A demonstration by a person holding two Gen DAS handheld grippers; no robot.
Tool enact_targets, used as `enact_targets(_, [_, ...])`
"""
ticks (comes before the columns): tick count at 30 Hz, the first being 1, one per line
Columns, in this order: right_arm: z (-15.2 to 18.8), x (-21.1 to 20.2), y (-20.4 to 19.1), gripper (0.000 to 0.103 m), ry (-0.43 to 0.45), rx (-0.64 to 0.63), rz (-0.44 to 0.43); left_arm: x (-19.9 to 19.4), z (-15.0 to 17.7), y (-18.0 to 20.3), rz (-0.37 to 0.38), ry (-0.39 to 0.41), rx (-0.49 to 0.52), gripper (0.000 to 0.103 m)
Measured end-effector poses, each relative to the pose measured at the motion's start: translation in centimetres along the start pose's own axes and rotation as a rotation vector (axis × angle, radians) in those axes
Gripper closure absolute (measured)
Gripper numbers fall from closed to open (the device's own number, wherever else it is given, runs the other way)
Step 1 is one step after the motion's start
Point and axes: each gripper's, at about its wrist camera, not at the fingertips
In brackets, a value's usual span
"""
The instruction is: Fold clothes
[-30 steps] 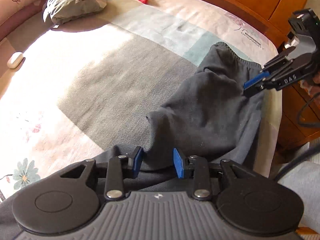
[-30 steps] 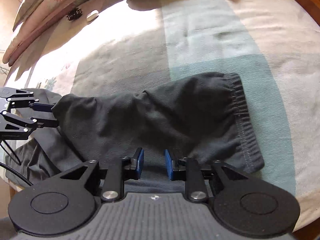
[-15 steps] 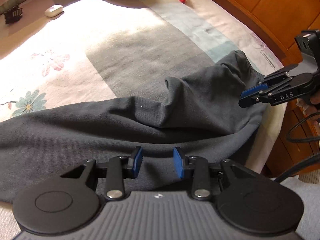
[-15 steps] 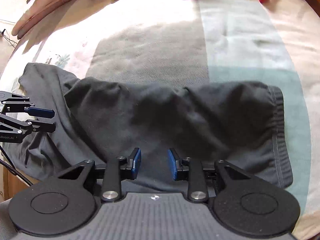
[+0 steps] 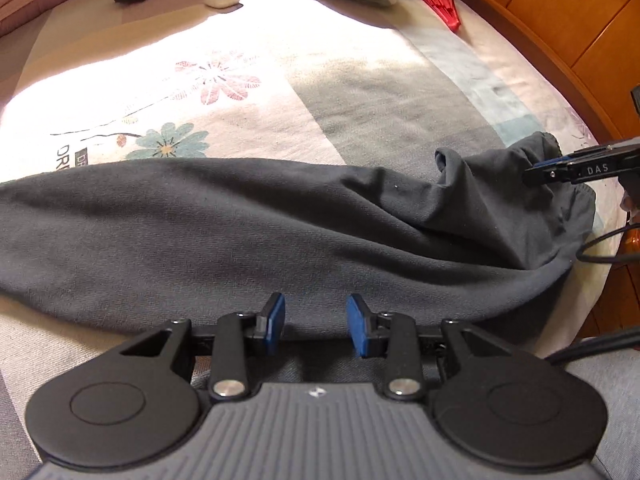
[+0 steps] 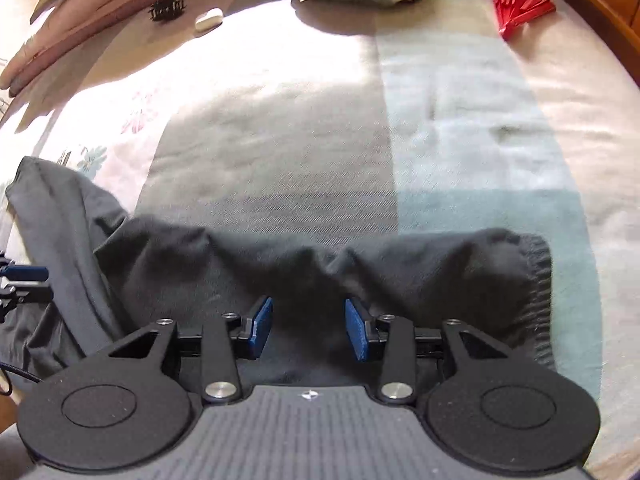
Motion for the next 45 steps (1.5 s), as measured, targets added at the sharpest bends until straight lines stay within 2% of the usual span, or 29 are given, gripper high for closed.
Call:
enact_targets(3, [-0.8, 1.4, 1.7, 0.059, 0.009, 0.027, 0.061, 0.6, 0.3, 0.0, 0.002, 0.014, -0.026, 0.069])
enact_targets(8, [-0.7, 2.0, 1.3, 0.062, 0.014, 0.018, 0.113, 1.9, 1.4, 0.0, 0.000, 0.017, -0.035, 0.067])
enact_targets(14, [-0.6, 2.4, 0.5, 0.057, 0.024, 0.001, 0.171, 1.9, 1.4, -1.1, 0.053, 0.017, -0.012, 0.066])
enact_targets(17, [-0.6, 2.6, 0.0, 0.050, 0.029, -0.008, 0.200, 1.8, 1.2, -1.8, 0.079, 0.009, -0.005, 0.066])
enact_targets(19, [-0.5, 2.7, -0.3, 0.050, 0.032, -0.014, 0.219, 1.8, 1.1, -2.2, 0.096, 0.004, 0.000, 0.066])
enact_targets(23, [-0.1, 2.7, 0.0, 0.049, 0.050, 0.005, 0.208, 1.8, 1.0, -3.1, 0.131, -0.008, 0.009, 0.065])
enact_targets(28, [0.2, 2.5, 0.5, 0.047, 0.075, -0.011, 0.179, 2.1, 0.9, -2.4, 0.109, 0.010, 0.058, 0.064])
enact_targets(33, [0.4, 2.5, 0.3, 0.044, 0.094, -0.020, 0.182, 1.9, 1.2, -2.4, 0.108, 0.033, 0.055, 0.064])
enact_targets(41, [1.2, 2.5, 0.4, 0.038, 0.159, -0.028, 0.158, 2.1, 2.4, -1.8, 0.082, 0.113, 0.107, 0.060])
enact_targets(45, [2.7, 2.4, 0.1, 0.035, 0.250, -0.048, 0.162, 2.4, 3.7, -0.3, 0.023, 0.177, 0.182, 0.056])
Point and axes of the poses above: each gripper's, at about its wrist camera, not at the fingertips, and x roughly the way its jaws point, y to its right, z to its underside, and after that the axes turned 8 degrees about z, right-handed
